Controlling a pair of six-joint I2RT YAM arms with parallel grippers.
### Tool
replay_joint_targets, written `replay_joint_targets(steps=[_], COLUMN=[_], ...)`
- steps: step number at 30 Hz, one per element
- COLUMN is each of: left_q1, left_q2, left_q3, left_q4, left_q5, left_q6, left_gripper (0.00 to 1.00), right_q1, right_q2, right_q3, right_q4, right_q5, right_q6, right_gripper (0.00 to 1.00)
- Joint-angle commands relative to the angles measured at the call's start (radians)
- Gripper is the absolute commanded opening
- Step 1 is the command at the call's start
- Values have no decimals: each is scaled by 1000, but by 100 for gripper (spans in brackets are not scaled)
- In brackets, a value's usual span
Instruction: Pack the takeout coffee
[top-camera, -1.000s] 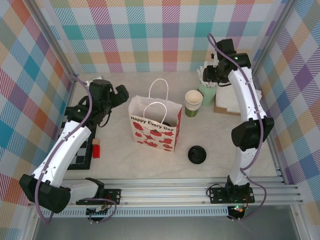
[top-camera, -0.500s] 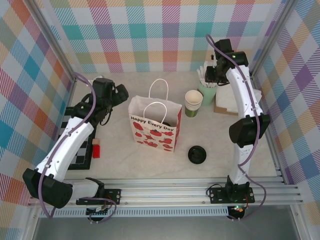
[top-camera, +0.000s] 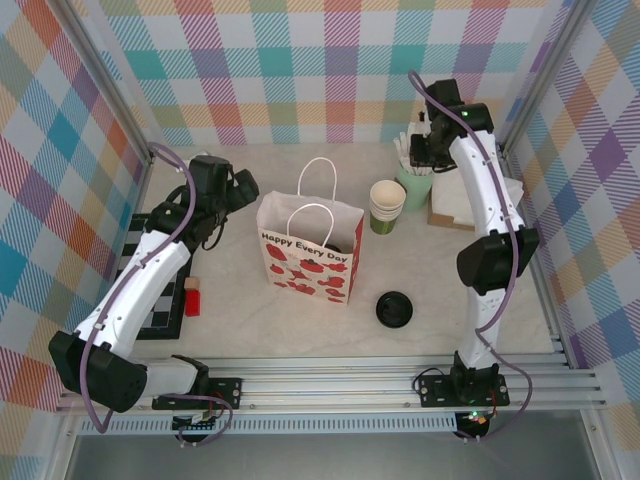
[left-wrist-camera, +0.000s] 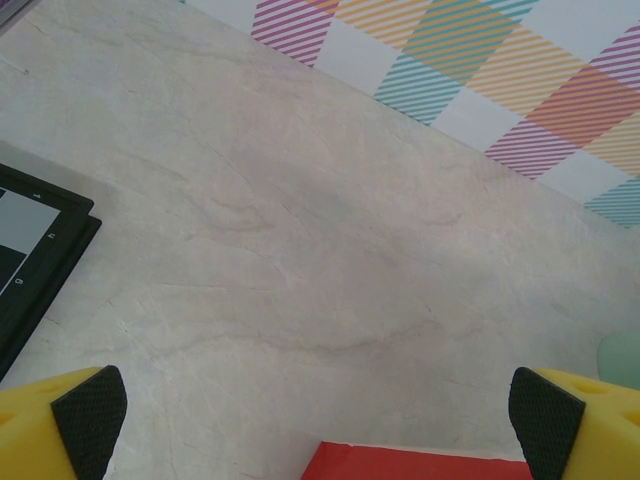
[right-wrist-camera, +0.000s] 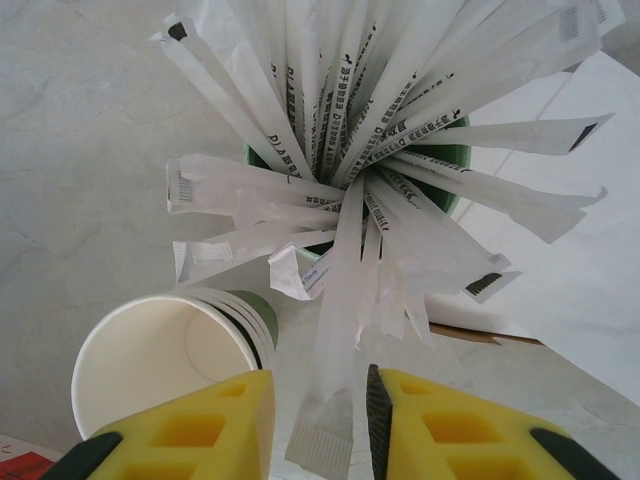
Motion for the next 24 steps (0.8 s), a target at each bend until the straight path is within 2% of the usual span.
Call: replay_joint_targets(steps=[1,7,17,24], left_q1=[16,16,16,31], left_q2=[-9,-9,-16,-8], left_q3=[19,16,18,56], left_q4=[-12,-7,-2,42], left_q5=[3,10,23,165], left_q6=[-18,-30,-37,17], left_gripper=[100,100,100,100], right_q1=[7,10,13,28], right_q2=[22,36,4,-120], right_q3=[0,4,61,69], right_q4=[-12,-20,-39,-118], right_q5=[15,33,55,37], right_q6=[-5,-20,-44,-69], right_gripper=[33,31,1,0])
